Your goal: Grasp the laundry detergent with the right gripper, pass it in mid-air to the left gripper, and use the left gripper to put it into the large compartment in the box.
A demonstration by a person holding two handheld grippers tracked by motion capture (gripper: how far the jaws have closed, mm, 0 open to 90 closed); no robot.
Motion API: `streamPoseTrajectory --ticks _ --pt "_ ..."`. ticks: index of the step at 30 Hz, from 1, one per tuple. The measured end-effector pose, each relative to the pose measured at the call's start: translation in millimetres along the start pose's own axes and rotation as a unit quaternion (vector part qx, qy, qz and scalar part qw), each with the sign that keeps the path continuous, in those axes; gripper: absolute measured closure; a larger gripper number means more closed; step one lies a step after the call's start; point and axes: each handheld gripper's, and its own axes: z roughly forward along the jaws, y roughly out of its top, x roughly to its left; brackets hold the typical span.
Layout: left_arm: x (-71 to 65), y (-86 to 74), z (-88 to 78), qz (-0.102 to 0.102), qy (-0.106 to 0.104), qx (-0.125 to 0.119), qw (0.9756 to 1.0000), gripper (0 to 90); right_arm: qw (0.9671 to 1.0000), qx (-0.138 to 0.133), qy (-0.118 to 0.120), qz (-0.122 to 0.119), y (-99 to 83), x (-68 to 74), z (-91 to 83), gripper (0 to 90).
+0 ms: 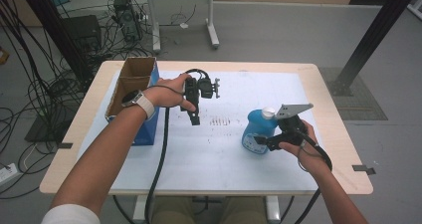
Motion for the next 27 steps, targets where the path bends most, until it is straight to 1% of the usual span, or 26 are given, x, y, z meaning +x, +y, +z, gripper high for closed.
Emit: streamPoseTrajectory --ticks 5,12,27 --pt "0.0 0.1 0.2 0.0 0.0 0.0 1.0 10.6 1.0 -0.002 -0.002 -0.004 -1.1 0.6 1.0 19.2" --pt "0.4 0.1 0.9 0.0 0.0 0.0 1.0 10.6 0.9999 -0.01 0.0 0.001 -3.6 1.1 3.0 19.6" --pt "0.2 0.0 1.2 -0.001 -0.001 -0.001 1.0 10.6 0.9998 -0.018 -0.001 -0.002 -5.1 2.2 5.7 20.4"
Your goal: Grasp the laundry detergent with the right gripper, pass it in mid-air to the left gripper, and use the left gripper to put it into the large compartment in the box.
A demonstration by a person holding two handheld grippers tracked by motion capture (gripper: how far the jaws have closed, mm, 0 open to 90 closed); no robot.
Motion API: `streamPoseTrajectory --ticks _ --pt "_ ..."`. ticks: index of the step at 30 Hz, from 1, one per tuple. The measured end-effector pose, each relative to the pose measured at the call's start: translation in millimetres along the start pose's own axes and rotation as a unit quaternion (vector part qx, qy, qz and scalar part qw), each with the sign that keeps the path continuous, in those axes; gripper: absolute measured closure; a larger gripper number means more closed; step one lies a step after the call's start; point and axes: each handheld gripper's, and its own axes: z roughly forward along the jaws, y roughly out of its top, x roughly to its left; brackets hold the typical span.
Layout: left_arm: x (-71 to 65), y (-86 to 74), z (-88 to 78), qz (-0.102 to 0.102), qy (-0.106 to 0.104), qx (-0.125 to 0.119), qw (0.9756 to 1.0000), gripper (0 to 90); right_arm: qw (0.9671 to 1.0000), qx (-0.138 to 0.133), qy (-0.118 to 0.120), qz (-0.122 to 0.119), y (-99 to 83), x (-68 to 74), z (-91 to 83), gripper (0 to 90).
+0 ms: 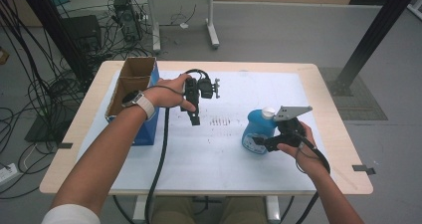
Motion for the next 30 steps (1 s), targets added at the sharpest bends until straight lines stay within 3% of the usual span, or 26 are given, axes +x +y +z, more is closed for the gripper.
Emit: streamPoseTrajectory --ticks 30 --pt "0.4 0.7 1.0 0.001 0.001 0.0 1.0 10.6 0.9999 -0.016 -0.005 0.003 -5.4 1.0 3.5 21.2"
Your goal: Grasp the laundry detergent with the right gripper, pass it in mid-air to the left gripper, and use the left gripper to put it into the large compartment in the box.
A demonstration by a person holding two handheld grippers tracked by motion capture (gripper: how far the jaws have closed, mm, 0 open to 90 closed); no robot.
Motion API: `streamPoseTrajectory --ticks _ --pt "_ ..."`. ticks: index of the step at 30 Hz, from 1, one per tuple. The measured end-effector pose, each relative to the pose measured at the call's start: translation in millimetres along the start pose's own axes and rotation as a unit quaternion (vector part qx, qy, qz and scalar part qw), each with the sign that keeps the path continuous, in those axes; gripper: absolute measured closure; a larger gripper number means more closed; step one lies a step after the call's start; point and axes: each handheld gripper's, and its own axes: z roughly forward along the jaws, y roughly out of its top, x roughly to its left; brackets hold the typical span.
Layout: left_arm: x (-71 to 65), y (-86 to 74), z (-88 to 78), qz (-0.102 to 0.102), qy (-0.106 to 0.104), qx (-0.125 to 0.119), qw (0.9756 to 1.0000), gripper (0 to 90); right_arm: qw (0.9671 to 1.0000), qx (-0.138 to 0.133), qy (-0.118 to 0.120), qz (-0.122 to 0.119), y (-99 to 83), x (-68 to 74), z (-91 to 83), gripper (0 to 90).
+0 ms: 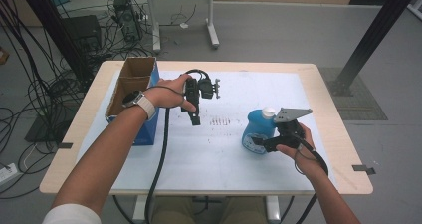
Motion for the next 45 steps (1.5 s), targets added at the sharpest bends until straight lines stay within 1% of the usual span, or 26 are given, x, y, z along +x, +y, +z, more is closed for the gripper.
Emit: streamPoseTrajectory --ticks 23,28,35,39,45 --pt "0.1 -0.4 0.3 -0.002 0.0 -0.002 1.0 10.6 0.9999 -0.01 -0.001 0.0 -1.8 0.9 4.0 22.7" --pt "0.0 0.1 0.7 -0.001 0.0 -0.002 1.0 10.7 0.9999 -0.014 -0.001 -0.004 -3.1 1.0 5.2 23.9" --pt "0.4 -0.1 1.2 -0.002 -0.001 -0.002 1.0 10.7 0.9999 -0.015 -0.001 -0.001 -4.7 0.4 5.5 24.5" --pt "0.6 -0.3 1.3 -0.003 -0.001 -0.002 1.0 10.6 0.9998 -0.021 -0.001 0.0 -5.7 -0.4 4.6 25.1" --pt "0.5 -0.1 1.6 -0.002 -0.001 -0.002 1.0 10.6 0.9997 -0.023 -0.001 -0.004 -6.8 -0.7 4.9 25.6"
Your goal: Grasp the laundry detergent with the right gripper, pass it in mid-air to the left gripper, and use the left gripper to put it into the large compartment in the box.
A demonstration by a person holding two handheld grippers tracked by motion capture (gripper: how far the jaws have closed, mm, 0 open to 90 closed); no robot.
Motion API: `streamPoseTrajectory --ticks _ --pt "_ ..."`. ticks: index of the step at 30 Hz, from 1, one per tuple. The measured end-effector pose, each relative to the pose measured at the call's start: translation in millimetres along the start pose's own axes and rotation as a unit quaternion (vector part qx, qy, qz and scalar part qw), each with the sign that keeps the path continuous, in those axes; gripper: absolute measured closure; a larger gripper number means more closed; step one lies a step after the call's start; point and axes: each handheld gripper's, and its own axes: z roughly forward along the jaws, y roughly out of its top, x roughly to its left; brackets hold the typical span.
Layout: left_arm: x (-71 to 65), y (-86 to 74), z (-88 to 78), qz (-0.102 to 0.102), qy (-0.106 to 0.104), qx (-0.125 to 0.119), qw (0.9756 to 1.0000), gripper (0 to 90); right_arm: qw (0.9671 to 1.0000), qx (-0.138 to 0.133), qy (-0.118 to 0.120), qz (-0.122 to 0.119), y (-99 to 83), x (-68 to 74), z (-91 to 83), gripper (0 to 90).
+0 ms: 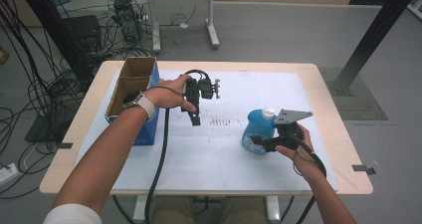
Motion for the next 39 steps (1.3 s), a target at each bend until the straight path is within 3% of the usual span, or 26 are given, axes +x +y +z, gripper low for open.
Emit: streamPoseTrajectory --ticks 39 --pt "0.6 -0.9 1.5 -0.002 0.0 0.002 1.0 10.6 1.0 -0.007 0.005 0.001 -1.9 0.5 5.2 30.2"
